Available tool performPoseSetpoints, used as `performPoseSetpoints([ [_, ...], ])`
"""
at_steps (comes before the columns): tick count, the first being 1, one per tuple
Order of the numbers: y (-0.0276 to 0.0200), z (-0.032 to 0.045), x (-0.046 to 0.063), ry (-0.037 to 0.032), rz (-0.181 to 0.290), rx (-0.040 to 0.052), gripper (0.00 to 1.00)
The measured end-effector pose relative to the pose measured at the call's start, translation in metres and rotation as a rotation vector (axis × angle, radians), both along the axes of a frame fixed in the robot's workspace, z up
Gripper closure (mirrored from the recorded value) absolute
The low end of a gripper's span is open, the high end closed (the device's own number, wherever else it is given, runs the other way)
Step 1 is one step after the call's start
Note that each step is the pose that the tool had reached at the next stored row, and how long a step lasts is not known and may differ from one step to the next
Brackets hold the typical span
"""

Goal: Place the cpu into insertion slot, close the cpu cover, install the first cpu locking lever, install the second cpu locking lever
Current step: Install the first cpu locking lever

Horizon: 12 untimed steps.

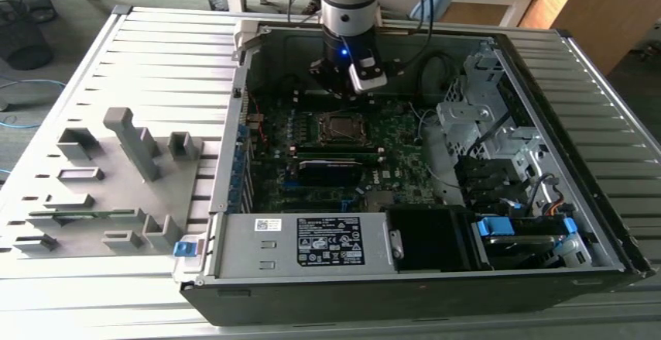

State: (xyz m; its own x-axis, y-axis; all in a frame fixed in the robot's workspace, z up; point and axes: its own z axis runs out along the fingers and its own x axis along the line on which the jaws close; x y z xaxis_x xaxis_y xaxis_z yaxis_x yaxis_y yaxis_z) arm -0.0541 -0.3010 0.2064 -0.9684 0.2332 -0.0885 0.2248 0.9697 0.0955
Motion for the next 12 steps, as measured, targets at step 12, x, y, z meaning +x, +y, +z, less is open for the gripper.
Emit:
performPoseSetpoints([
  [12, 0.0082, -0.0056, 0.0036, 0.0, 0.0, -0.0019, 0.89],
])
